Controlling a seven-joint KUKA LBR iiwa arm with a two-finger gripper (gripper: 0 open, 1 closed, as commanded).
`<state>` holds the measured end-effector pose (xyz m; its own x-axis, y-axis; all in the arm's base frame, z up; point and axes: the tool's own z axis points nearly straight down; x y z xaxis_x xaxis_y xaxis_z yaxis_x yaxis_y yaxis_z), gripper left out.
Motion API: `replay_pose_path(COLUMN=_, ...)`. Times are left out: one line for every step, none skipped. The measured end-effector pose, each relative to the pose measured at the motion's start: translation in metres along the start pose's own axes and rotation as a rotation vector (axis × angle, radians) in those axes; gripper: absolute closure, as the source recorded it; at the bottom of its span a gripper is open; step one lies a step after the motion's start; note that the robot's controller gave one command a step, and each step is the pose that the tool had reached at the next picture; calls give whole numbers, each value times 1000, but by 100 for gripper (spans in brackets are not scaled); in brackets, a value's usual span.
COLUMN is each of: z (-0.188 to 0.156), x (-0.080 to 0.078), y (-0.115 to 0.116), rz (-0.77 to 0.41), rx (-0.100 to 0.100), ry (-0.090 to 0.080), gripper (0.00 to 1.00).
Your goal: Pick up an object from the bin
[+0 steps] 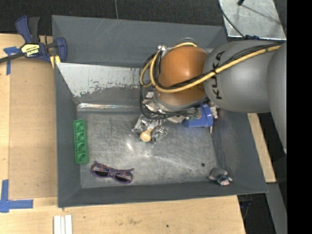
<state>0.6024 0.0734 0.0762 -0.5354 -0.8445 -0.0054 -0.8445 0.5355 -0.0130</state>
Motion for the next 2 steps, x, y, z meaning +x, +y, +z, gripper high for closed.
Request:
replay_pose_path(z=1, x=5, y=-21, rz=10, rx=-13, ry=-6, gripper=100)
replay_pose_path(z=-23, x=3, y=-9, rz=11, rx=-11, ry=5, gripper=100)
